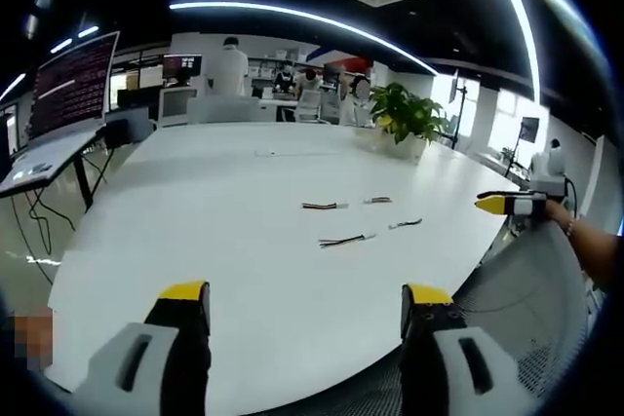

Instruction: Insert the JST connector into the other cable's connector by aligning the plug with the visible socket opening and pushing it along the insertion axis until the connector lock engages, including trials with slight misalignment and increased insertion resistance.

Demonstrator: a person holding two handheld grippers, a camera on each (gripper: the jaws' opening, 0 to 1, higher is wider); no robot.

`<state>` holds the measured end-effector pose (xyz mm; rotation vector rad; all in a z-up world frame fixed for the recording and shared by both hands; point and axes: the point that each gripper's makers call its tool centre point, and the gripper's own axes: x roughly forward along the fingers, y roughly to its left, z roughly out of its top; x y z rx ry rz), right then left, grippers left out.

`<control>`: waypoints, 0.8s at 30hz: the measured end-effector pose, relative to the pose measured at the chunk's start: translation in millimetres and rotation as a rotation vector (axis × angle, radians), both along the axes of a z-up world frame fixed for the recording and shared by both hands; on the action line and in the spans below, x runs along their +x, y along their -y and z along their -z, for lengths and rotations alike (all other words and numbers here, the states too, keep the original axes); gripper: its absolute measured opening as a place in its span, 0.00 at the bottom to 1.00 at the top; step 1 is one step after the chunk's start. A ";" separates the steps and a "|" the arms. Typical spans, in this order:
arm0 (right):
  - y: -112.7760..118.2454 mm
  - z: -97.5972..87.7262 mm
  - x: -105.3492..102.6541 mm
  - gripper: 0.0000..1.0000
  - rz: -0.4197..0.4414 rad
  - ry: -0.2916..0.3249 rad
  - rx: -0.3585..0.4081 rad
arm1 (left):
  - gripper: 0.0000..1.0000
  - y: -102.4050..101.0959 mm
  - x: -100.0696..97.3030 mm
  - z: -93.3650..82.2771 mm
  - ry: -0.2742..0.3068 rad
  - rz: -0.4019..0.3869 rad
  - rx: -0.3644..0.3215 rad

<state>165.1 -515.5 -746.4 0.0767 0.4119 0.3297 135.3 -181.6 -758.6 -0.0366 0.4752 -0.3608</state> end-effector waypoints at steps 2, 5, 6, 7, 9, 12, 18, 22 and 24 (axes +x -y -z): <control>0.6 -0.6 0.1 0.76 0.005 0.003 0.003 | 0.78 0.2 0.1 0.4 -0.002 0.002 0.001; 1.5 -1.5 0.1 0.76 0.013 0.007 0.008 | 0.78 -0.3 0.4 0.8 -0.003 0.000 -0.001; 1.6 -2.3 0.1 0.76 0.015 0.011 0.012 | 0.78 -0.2 0.2 0.8 -0.002 0.001 -0.002; 2.1 -2.8 0.2 0.76 0.019 0.014 0.016 | 0.78 -0.3 0.2 0.8 -0.002 0.001 -0.001; 2.8 -3.8 0.3 0.76 0.028 0.018 0.025 | 0.79 1.6 0.6 -0.9 0.002 0.004 -0.023; 1.8 -3.6 -0.1 0.76 0.023 0.016 0.024 | 0.79 0.9 1.0 -1.4 0.000 -0.003 -0.035; -1.6 -3.1 -1.5 0.76 0.002 0.009 0.025 | 0.82 -1.9 0.1 2.9 -0.035 -0.022 -0.029; -3.2 -2.7 -1.4 0.76 -0.013 0.005 0.036 | 0.89 6.7 0.6 -1.1 -0.061 0.001 -0.145; -3.8 -3.1 -1.3 0.75 -0.019 0.008 0.026 | 0.91 2.9 4.1 1.1 -0.077 -0.006 -0.129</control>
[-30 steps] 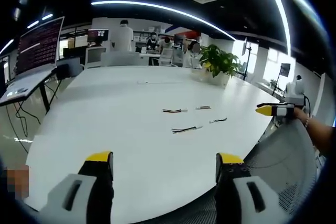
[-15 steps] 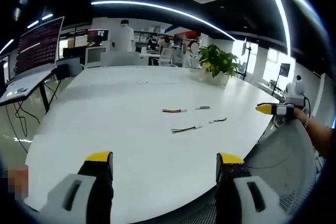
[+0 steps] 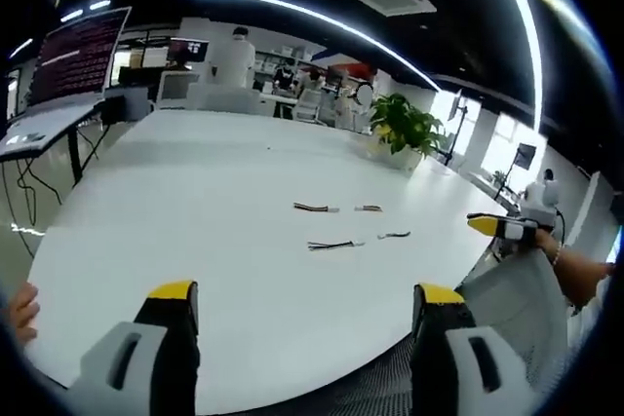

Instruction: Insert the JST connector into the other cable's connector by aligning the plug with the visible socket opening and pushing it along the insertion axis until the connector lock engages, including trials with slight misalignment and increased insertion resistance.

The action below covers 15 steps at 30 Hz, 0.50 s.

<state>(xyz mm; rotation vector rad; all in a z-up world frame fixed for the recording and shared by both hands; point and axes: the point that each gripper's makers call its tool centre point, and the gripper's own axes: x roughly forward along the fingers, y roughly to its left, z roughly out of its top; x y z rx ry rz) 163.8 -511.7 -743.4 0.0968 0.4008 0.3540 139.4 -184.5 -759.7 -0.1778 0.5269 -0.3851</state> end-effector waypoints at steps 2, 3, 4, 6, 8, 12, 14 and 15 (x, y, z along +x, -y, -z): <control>-0.5 -0.5 -0.1 0.75 -0.002 0.000 0.009 | 0.95 -1.9 2.3 1.5 -0.007 -0.013 0.028; -0.3 -0.4 0.0 0.76 -0.001 -0.002 0.008 | 0.95 -2.4 2.7 2.1 -0.009 -0.015 0.039; 0.1 -0.4 0.1 0.76 0.000 -0.001 0.007 | 0.95 -4.0 3.1 2.9 -0.014 -0.021 0.049; 1.0 -1.6 0.7 0.75 0.006 0.002 0.010 | 0.95 -8.4 5.0 1.6 -0.012 -0.046 0.057; 2.3 -2.0 1.6 0.76 0.013 0.002 0.014 | 0.96 -11.3 7.3 -0.9 -0.005 -0.065 0.054; 1.4 -1.1 3.0 0.77 -0.003 -0.005 -0.015 | 0.97 -9.6 10.9 -1.7 -0.005 -0.062 0.051; 0.5 -1.4 3.6 0.78 -0.012 -0.004 -0.017 | 0.97 -8.7 11.9 -1.1 -0.016 -0.056 0.042; 0.2 2.2 2.9 0.79 -0.018 -0.026 -0.027 | 0.97 -10.2 13.2 -4.0 -0.007 -0.066 0.030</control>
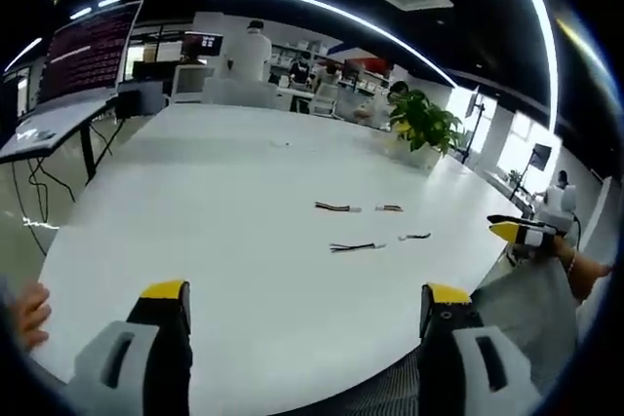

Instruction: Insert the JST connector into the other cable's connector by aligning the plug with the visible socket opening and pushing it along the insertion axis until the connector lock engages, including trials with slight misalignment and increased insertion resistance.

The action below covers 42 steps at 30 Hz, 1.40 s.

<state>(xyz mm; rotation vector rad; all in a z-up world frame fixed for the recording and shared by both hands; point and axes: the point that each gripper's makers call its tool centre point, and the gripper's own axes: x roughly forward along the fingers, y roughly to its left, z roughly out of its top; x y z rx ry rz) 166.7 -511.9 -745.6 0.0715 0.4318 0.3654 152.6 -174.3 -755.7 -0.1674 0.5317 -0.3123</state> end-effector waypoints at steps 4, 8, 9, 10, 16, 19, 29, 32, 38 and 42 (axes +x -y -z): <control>0.9 5.5 2.5 0.76 -0.016 -0.047 -0.001 | 0.98 -3.3 3.7 -2.0 0.004 -0.016 -0.019; 6.1 7.6 7.2 0.79 -0.022 -0.065 -0.031 | 0.98 -2.4 4.7 0.6 -0.004 -0.004 0.002; 8.2 8.2 8.9 0.81 -0.027 -0.066 -0.055 | 0.98 -3.3 4.9 0.7 -0.005 -0.007 0.000; 12.3 9.6 12.9 0.83 -0.039 -0.066 -0.098 | 0.98 -4.5 5.8 0.3 -0.004 -0.012 -0.003; 16.2 10.1 30.7 0.83 -0.095 -0.042 -0.187 | 0.99 -6.3 13.7 -1.9 -0.001 -0.006 0.007; 20.9 10.3 38.3 0.82 -0.096 -0.041 -0.191 | 0.99 -6.5 21.2 -10.4 0.029 -0.004 -0.004; 31.8 -0.9 58.2 0.81 -0.094 0.002 -0.171 | 0.98 2.6 47.0 -22.2 0.077 0.039 0.008; 29.2 -1.9 61.7 0.78 -0.132 0.023 -0.184 | 0.99 9.1 55.4 -25.5 0.089 0.061 0.014; 22.8 -3.4 70.8 0.80 -0.166 0.030 -0.188 | 0.99 18.1 82.5 -36.7 0.126 0.089 0.029; 16.5 -5.6 77.5 0.82 -0.182 0.034 -0.165 | 0.99 27.1 94.0 -36.6 0.130 0.122 0.023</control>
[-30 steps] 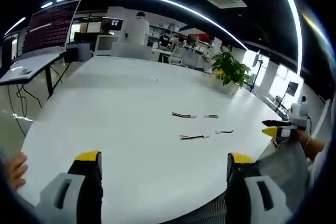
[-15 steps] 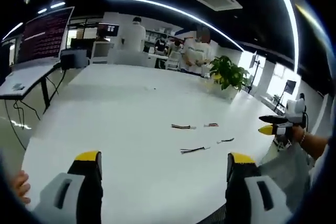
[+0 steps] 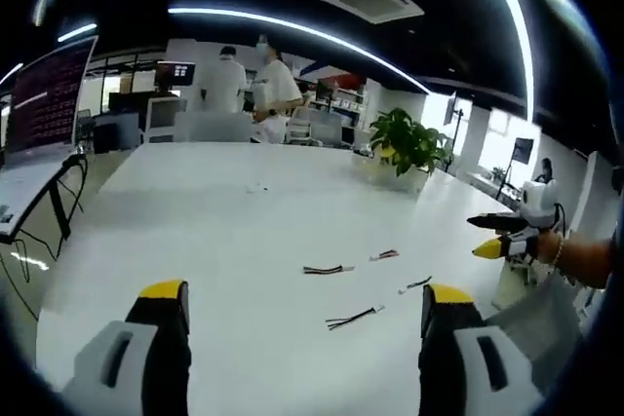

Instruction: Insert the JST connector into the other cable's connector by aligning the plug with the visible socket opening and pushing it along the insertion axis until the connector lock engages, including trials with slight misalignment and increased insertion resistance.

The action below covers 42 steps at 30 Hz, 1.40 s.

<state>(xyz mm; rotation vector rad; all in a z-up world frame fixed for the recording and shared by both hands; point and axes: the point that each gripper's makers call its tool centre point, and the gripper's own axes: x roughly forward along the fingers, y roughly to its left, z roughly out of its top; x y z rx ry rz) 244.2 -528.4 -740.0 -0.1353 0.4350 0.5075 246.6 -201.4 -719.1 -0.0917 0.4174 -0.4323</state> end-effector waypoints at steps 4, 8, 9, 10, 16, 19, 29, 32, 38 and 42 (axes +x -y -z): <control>-3.8 -2.6 9.0 0.83 -0.009 0.021 -0.002 | 0.98 9.4 8.2 7.5 0.006 0.085 0.099; -8.7 -6.9 20.0 0.85 -0.033 0.052 0.006 | 0.99 14.6 19.9 10.5 0.004 0.107 0.129; -10.7 -7.7 22.5 0.85 -0.041 0.051 0.011 | 0.99 17.6 23.2 12.6 -0.003 0.126 0.130; -12.2 -8.6 24.8 0.84 -0.046 0.053 0.016 | 0.99 19.7 25.0 14.4 -0.011 0.139 0.130; -20.9 4.3 37.4 0.74 -0.112 -0.004 0.016 | 0.99 47.7 25.7 38.4 -0.122 0.305 0.159; -23.7 8.0 44.8 0.72 -0.139 -0.002 -0.002 | 0.99 54.1 36.2 41.0 -0.102 0.316 0.170; -29.7 21.2 70.5 0.60 -0.232 -0.009 -0.070 | 0.90 76.1 64.8 41.1 -0.055 0.409 0.177; -33.8 27.3 75.9 0.55 -0.276 -0.016 -0.091 | 0.90 80.8 75.2 42.9 -0.032 0.429 0.187; -41.5 44.9 89.1 0.47 -0.348 -0.042 -0.147 | 0.82 97.3 88.4 54.1 0.007 0.529 0.233; -45.9 52.6 97.1 0.42 -0.382 -0.046 -0.162 | 0.82 106.2 94.6 63.7 0.002 0.548 0.230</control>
